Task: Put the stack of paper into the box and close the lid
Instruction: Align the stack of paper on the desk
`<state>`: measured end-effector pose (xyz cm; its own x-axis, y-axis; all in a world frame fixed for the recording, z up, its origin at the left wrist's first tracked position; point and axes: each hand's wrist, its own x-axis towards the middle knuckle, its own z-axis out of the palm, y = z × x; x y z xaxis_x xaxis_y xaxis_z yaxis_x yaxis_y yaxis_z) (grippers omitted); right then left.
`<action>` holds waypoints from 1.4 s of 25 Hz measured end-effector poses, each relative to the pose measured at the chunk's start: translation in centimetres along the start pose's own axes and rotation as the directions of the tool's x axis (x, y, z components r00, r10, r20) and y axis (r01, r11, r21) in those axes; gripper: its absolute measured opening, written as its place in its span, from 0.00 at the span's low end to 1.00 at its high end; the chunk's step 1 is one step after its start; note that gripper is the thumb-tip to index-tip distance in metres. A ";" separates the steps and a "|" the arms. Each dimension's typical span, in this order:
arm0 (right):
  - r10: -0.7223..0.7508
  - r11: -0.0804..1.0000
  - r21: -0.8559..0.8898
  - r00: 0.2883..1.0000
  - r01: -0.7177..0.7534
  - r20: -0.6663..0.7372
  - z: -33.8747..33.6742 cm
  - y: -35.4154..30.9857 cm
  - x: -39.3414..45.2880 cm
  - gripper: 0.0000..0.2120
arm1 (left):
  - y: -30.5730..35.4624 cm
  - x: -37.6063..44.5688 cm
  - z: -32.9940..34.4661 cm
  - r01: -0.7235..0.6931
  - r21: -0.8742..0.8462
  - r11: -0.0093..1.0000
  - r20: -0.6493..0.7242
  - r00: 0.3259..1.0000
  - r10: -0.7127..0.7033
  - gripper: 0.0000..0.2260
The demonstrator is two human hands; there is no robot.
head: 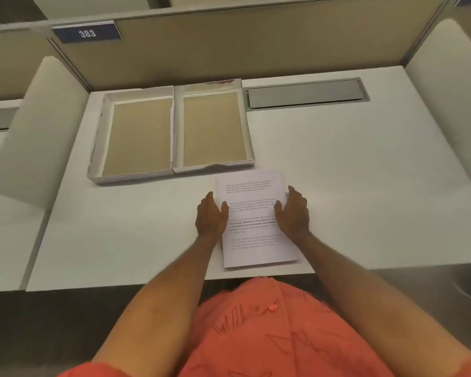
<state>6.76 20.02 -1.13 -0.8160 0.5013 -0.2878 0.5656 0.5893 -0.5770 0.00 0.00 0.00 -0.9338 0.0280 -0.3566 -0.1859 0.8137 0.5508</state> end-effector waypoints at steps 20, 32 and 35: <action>0.425 0.861 0.197 0.875 -0.470 0.230 0.7 0.6 3.1 0.35 | -1.1 0.2 2.5 0.127 0.081 0.989 0.172 0.975 -0.139 0.30; 0.297 0.676 0.554 0.867 -0.486 0.400 -0.2 0.5 3.4 0.22 | -1.6 0.7 2.2 0.107 0.046 0.993 0.194 0.974 -0.114 0.31; 0.334 0.555 0.626 0.836 -0.548 0.436 -0.6 1.0 3.3 0.18 | -1.9 0.7 2.2 0.098 0.023 0.995 0.195 0.976 -0.101 0.31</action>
<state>4.74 22.62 -2.25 -0.5454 0.3395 -0.7663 0.6861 -0.3444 -0.6409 0.33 -0.23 -2.99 -0.8328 0.0584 -0.5504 -0.2697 0.8255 0.4957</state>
